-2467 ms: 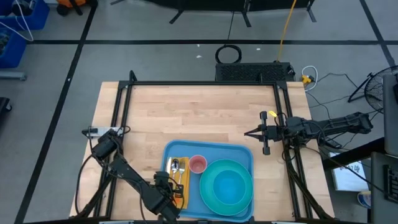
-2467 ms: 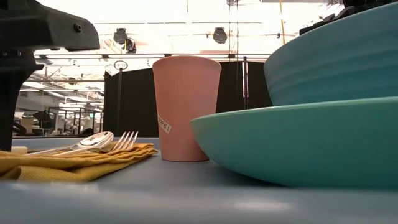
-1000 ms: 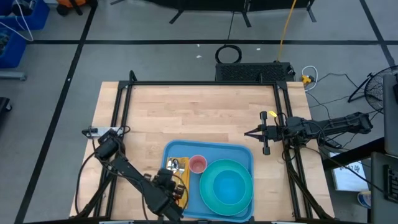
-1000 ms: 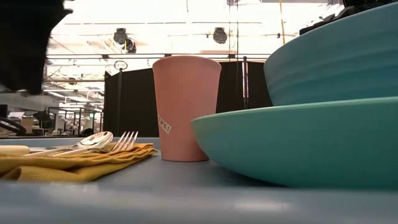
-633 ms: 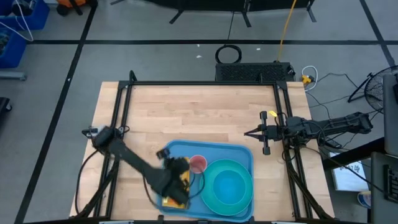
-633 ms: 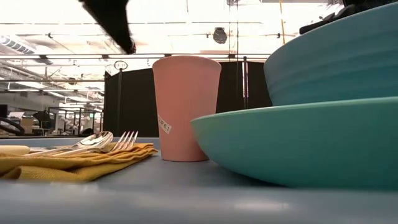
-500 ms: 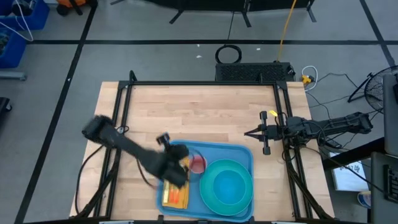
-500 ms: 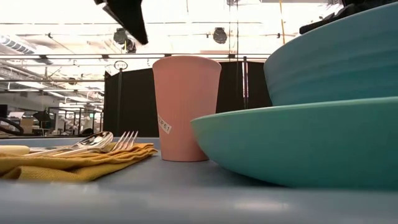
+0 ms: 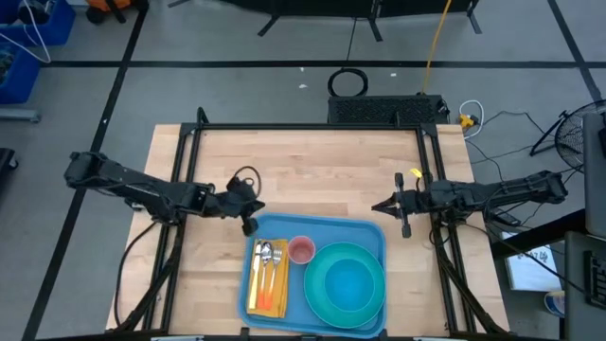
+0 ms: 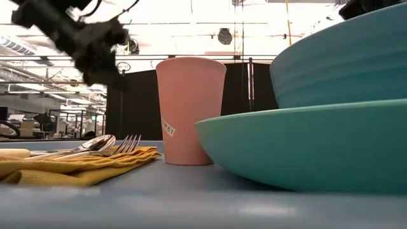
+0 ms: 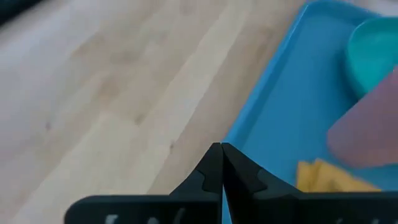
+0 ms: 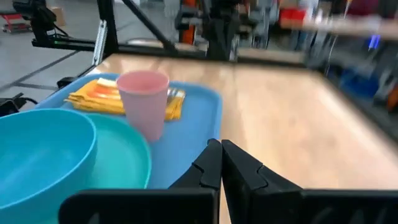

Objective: Set up tray
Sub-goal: Return to Home Position

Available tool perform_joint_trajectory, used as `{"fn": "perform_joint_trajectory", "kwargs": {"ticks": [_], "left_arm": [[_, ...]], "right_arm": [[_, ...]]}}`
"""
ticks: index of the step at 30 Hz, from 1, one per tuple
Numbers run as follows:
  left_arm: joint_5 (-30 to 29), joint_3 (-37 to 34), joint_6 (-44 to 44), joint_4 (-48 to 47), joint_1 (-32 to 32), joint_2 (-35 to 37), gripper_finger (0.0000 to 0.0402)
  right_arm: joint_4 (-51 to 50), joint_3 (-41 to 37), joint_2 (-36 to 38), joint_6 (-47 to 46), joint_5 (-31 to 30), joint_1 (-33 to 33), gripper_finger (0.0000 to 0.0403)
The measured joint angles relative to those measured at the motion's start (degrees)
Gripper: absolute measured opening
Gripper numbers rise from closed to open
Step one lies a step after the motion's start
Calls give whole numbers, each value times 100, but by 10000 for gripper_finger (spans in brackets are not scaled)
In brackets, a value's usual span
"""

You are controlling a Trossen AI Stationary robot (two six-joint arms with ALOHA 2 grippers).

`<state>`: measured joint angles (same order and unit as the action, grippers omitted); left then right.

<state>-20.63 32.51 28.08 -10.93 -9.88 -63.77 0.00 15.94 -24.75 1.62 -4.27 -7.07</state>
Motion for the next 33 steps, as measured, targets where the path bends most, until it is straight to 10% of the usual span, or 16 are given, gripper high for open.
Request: {"fn": "perform_joint_trajectory", "kwargs": {"ticks": [20, 33], "left_arm": [[-61, -933, 548, 532, 238, -33, 2], [-41, -933, 478, 565, 355, -33, 10]], "right_arm": [[-1274, 0, -1214, -3103, -173, -1517, 0], [-871, 0, -2836, -3503, -619, -1629, 0]]}}
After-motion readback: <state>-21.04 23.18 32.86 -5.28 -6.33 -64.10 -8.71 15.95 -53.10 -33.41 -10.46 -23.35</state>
